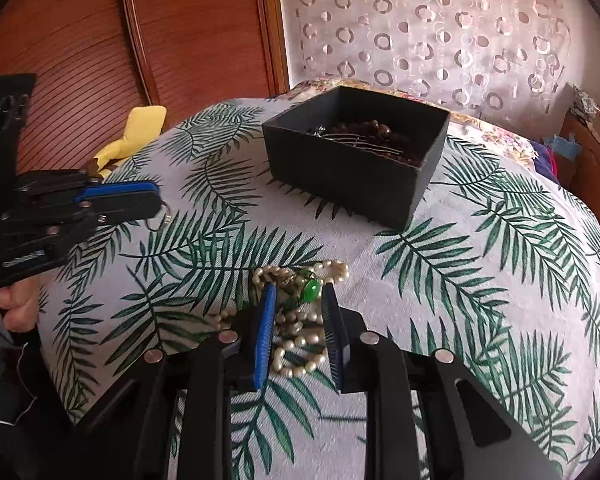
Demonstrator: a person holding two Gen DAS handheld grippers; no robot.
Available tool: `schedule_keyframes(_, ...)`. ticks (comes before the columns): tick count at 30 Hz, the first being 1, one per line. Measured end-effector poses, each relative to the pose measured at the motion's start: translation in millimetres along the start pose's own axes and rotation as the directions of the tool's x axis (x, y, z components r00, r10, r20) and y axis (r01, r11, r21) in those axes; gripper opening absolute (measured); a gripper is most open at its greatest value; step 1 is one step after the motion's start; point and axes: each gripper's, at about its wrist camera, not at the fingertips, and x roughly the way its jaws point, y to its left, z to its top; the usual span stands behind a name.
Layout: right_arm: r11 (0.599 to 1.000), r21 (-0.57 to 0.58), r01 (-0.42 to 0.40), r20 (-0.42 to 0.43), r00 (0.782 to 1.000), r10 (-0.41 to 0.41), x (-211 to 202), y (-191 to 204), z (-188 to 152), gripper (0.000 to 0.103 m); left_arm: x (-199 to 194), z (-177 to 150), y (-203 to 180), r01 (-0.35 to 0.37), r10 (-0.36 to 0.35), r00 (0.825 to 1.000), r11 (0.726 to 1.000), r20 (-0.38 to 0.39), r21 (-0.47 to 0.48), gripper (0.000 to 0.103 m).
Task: Organize jewelry
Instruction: 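Grasp the gold ring with the left tool while the right tool grasps the green-pendant pearl strand, then carry the ring and pearl strand into the black box and open both tools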
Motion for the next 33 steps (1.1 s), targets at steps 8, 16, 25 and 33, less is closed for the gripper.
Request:
schedule_keyframes(8, 1.000, -0.004, 0.013, -0.023, 1.000, -0.013, 12, -1, 6, 0.025, -3, -5, 4, 0.004, -0.004, 1.000, 1.000, 0.006, -0.013, 0.009)
schedule_keyframes(16, 1.000, -0.017, -0.005, 0.001, 1.000, 0.005, 3, -3, 8, 0.010, -3, -5, 4, 0.004, -0.004, 1.000, 1.000, 0.008, -0.012, 0.009)
schedule_keyframes(25, 1.000, -0.026, -0.008, 0.064, 0.998, 0.009, -27, -5, 13, 0.010, -4, -5, 3, 0.008, -0.008, 1.000, 1.000, 0.017, -0.015, 0.009)
schedule_keyframes(33, 0.999, -0.048, 0.012, 0.123, 0.992, -0.006, -55, -5, 27, 0.010, -7, 7, -1, 0.012, -0.011, 0.999, 1.000, 0.044, -0.014, 0.009)
